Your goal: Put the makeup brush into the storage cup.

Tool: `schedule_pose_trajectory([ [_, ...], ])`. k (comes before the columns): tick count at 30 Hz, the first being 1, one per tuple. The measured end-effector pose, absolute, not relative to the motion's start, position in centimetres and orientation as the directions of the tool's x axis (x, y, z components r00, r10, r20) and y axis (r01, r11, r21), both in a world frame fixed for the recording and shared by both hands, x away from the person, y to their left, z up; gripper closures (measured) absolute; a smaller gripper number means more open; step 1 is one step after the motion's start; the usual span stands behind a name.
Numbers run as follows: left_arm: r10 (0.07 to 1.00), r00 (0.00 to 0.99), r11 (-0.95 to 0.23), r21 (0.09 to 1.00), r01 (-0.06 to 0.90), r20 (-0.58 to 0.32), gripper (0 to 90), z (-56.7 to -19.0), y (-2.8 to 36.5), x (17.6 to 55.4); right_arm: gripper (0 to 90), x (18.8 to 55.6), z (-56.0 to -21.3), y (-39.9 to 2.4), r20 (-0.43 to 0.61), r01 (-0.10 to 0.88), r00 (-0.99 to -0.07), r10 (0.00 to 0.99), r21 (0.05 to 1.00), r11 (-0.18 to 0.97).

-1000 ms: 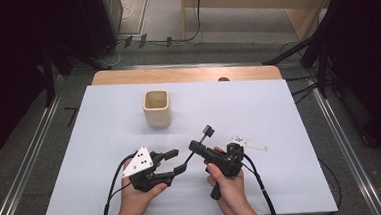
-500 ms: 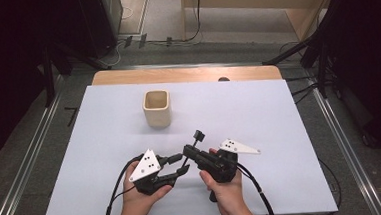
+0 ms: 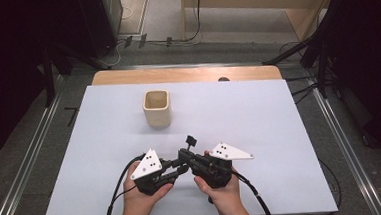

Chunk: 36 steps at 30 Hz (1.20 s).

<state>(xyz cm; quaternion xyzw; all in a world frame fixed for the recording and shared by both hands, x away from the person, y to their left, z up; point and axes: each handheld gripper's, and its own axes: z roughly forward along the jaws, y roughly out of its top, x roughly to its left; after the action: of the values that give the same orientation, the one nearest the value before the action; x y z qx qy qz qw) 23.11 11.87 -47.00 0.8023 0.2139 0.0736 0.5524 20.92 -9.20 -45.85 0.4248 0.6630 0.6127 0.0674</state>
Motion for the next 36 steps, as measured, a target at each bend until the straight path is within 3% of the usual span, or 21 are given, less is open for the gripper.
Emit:
schedule_pose_trajectory([
  [6,0.424,0.898,-0.301,0.917,0.263,-0.119,85.7,-46.9,12.0,23.2,86.1,20.8,-45.8,-9.1,0.412,0.467,-0.642,0.647,0.879,-0.096],
  [9,0.430,0.894,-0.295,0.917,0.269,-0.123,86.0,-46.9,12.1,23.3,78.3,20.9,-45.9,-9.0,0.391,0.436,-0.656,0.645,0.894,-0.098],
  [10,0.436,0.891,-0.292,0.918,0.269,-0.123,86.0,-46.9,12.2,23.3,68.2,20.9,-46.0,-9.0,0.366,0.400,-0.676,0.639,0.911,-0.099],
  [11,0.440,0.890,-0.292,0.918,0.269,-0.121,86.0,-46.9,12.3,23.4,68.2,20.9,-46.0,-9.0,0.366,0.400,-0.676,0.639,0.911,-0.099],
  [15,0.459,0.880,-0.279,0.920,0.274,-0.123,86.1,-46.9,12.9,23.7,47.8,21.0,-45.8,-9.1,0.344,0.389,-0.717,0.607,0.919,-0.061],
  [17,0.471,0.873,-0.270,0.921,0.281,-0.128,86.0,-46.9,13.3,23.8,36.7,21.1,-45.8,-9.4,0.342,0.403,-0.708,0.618,0.914,-0.044],
  [18,0.478,0.869,-0.264,0.922,0.284,-0.131,86.1,-46.9,13.6,24.0,27.0,21.2,-45.7,-9.6,0.341,0.408,-0.696,0.633,0.912,-0.042],
  [19,0.478,0.869,-0.264,0.922,0.284,-0.131,86.1,-46.9,13.6,24.0,27.0,21.2,-45.7,-9.6,0.341,0.408,-0.696,0.633,0.912,-0.042],
  [24,0.500,0.856,-0.250,0.925,0.288,-0.131,86.1,-46.9,14.4,24.3,7.3,21.1,-45.7,-11.0,0.307,0.372,-0.682,0.664,0.927,-0.046],
  [29,0.517,0.845,-0.234,0.928,0.290,-0.134,86.1,-46.8,15.1,24.6,0.0,21.1,-46.0,-12.2,0.270,0.351,-0.670,0.691,0.936,-0.026],
  [36,0.533,0.833,-0.199,0.934,0.297,-0.151,86.1,-46.5,16.0,24.9,0.0,21.2,-46.2,-13.7,0.238,0.330,-0.644,0.727,0.944,-0.016],
])
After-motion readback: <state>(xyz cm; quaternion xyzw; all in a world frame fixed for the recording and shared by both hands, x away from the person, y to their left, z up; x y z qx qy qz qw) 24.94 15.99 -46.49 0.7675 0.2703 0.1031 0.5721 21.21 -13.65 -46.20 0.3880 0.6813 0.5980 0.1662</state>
